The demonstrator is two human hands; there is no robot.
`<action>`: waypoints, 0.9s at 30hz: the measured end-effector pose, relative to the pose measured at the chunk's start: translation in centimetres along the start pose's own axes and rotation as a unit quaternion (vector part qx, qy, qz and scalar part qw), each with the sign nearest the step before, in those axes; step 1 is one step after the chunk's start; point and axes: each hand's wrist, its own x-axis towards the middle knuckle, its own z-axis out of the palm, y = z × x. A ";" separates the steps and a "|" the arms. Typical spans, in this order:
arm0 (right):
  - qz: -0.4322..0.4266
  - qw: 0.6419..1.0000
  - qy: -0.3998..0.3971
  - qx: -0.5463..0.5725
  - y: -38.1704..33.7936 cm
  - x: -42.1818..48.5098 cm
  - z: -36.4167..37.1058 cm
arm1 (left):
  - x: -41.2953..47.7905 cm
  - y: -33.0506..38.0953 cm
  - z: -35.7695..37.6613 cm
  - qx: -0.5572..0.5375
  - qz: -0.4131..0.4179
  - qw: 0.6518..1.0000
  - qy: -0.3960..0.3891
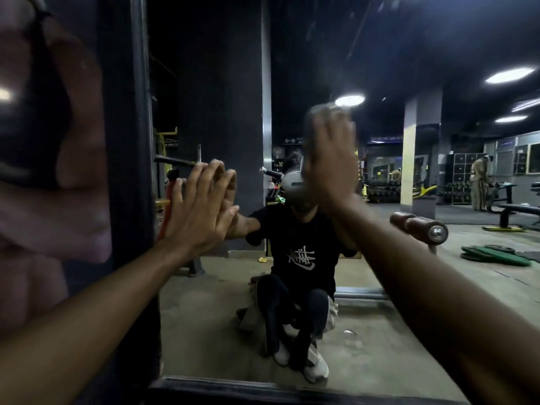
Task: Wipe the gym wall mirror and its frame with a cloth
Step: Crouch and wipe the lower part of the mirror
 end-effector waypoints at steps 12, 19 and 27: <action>0.012 1.000 -0.005 0.014 -0.2 -12.2 0.3 | -3.4 -3.3 0.5 -0.008 0.005 1.000 -0.020; -0.242 0.958 -0.149 -0.015 -4.7 -16.6 2.9 | -5.1 -6.6 0.7 0.083 0.062 0.994 -0.021; 0.065 0.998 0.016 -0.014 -6.2 -6.5 3.3 | -2.5 -10.9 -1.1 0.185 0.172 0.967 -0.017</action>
